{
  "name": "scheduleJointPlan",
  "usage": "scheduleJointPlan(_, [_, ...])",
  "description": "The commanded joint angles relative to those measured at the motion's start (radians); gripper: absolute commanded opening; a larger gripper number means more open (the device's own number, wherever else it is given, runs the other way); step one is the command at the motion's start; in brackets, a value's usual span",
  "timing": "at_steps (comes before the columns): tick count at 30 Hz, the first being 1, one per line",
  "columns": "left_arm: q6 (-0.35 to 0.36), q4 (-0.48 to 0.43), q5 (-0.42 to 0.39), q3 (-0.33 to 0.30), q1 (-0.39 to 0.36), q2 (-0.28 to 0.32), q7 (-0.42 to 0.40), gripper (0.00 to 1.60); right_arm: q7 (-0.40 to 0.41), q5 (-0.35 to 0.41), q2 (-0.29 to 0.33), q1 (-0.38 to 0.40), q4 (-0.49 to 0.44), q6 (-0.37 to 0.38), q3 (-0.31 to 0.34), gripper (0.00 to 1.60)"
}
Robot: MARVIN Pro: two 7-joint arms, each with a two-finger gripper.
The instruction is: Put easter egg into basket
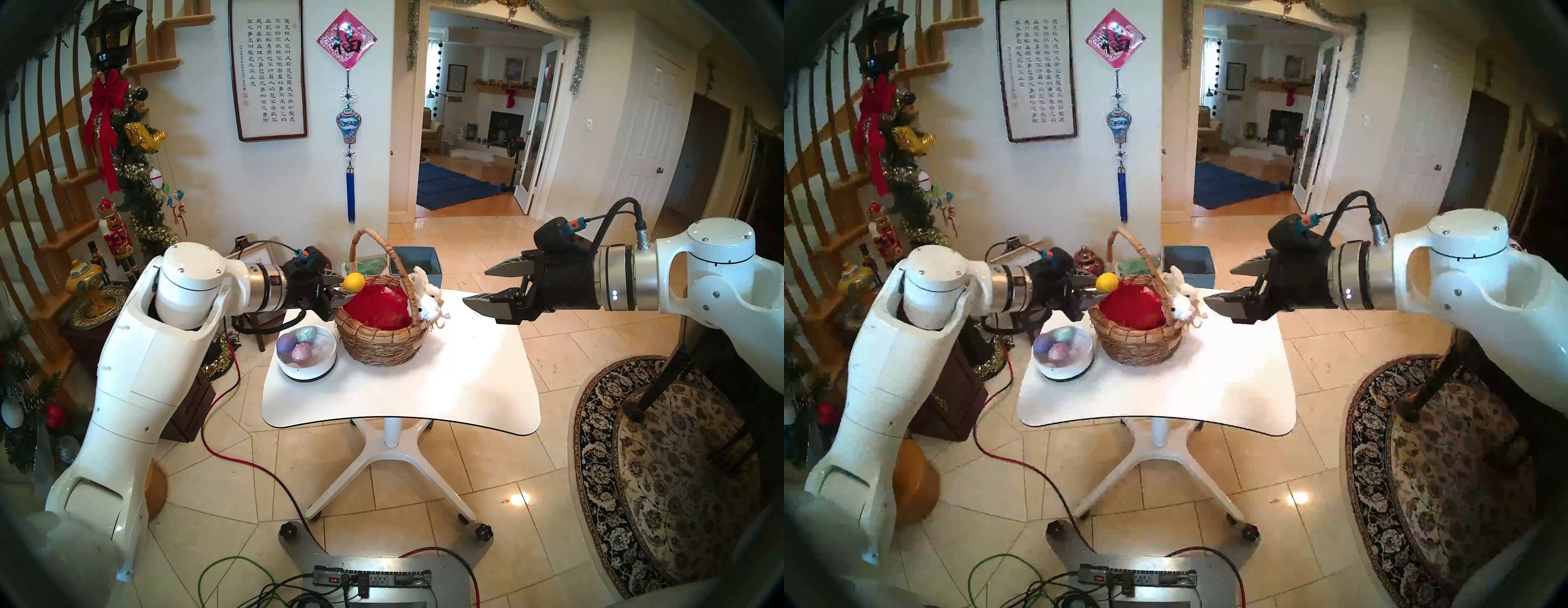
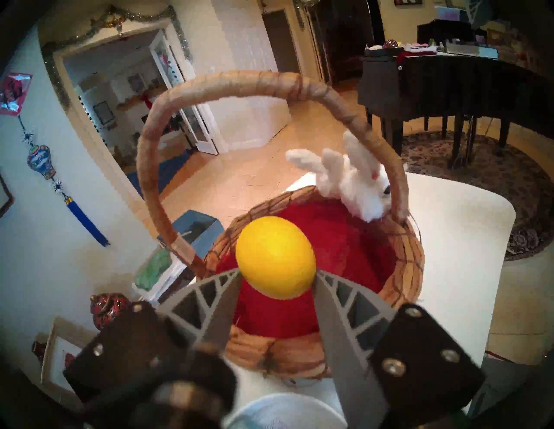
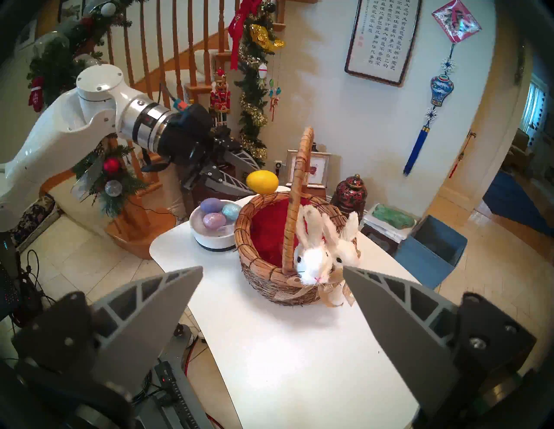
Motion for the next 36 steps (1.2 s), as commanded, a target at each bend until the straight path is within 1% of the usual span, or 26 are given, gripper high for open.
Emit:
scheduleJointPlan(1, [0.043, 0.046, 0.019, 0.062, -0.111, -0.045, -0.006, 0.93, 0.001, -0.002, 0.0, 0.007, 0.003, -0.003, 0.011, 1.6])
scheduleJointPlan(7, [0.053, 0.076, 0.04, 0.104, -0.103, -0.047, -0.003, 0.86, 0.002, -0.002, 0.0, 0.004, 0.003, -0.003, 0.013, 1.6])
scheduleJointPlan(12, [0.062, 0.09, 0.045, 0.112, -0.106, -0.053, 0.0, 0.88, 0.002, -0.002, 0.0, 0.004, 0.003, -0.003, 0.014, 1.6])
scheduleJointPlan(14, [0.064, 0.091, 0.047, 0.114, -0.109, -0.054, 0.0, 0.92, 0.002, -0.002, 0.0, 0.004, 0.003, -0.003, 0.013, 1.6])
scheduleJointPlan(17, [0.069, 0.092, 0.05, 0.116, -0.112, -0.055, -0.001, 0.91, 0.002, -0.002, 0.0, 0.005, 0.003, -0.003, 0.013, 1.6])
scheduleJointPlan(18, [0.07, 0.092, 0.051, 0.116, -0.112, -0.055, -0.001, 0.94, 0.002, -0.002, 0.0, 0.005, 0.003, -0.003, 0.013, 1.6])
scheduleJointPlan(19, [0.072, 0.091, 0.052, 0.116, -0.112, -0.056, -0.001, 1.02, 0.002, -0.002, 0.0, 0.005, 0.003, -0.003, 0.013, 1.6])
scheduleJointPlan(20, [0.074, 0.091, 0.053, 0.115, -0.112, -0.056, 0.0, 1.32, 0.002, -0.002, 0.0, 0.005, 0.003, -0.003, 0.013, 1.6])
scheduleJointPlan(21, [0.075, 0.091, 0.053, 0.113, -0.112, -0.056, 0.0, 1.38, 0.002, -0.002, 0.0, 0.005, 0.003, -0.003, 0.013, 1.6])
scheduleJointPlan(22, [0.076, 0.09, 0.053, 0.11, -0.112, -0.056, 0.001, 1.41, 0.002, -0.002, 0.0, 0.005, 0.003, -0.003, 0.013, 1.6])
scheduleJointPlan(23, [0.077, 0.089, 0.052, 0.105, -0.111, -0.055, -0.001, 1.49, 0.002, -0.002, 0.0, 0.004, 0.003, -0.003, 0.013, 1.6])
scheduleJointPlan(25, [0.078, 0.086, 0.051, 0.099, -0.108, -0.051, -0.004, 1.47, 0.002, -0.002, 0.0, 0.004, 0.003, -0.003, 0.013, 1.6])
scheduleJointPlan(27, [0.079, 0.083, 0.05, 0.095, -0.105, -0.049, -0.005, 1.51, 0.002, -0.002, 0.0, 0.004, 0.003, -0.003, 0.013, 1.6])
scheduleJointPlan(28, [0.081, 0.074, 0.046, 0.085, -0.097, -0.047, -0.003, 1.53, 0.002, -0.002, 0.0, 0.004, 0.003, -0.003, 0.013, 1.6])
scheduleJointPlan(29, [0.082, 0.068, 0.043, 0.079, -0.093, -0.042, -0.005, 1.6, 0.002, -0.002, 0.0, 0.004, 0.003, -0.003, 0.013, 1.6])
scheduleJointPlan(30, [0.081, 0.058, 0.036, 0.069, -0.085, -0.039, -0.006, 1.6, 0.002, -0.002, 0.0, 0.005, 0.003, -0.003, 0.013, 1.6])
scheduleJointPlan(36, [0.1, -0.051, -0.037, -0.039, -0.021, -0.005, -0.041, 1.6, 0.001, -0.002, 0.001, 0.007, 0.002, -0.003, 0.01, 1.6])
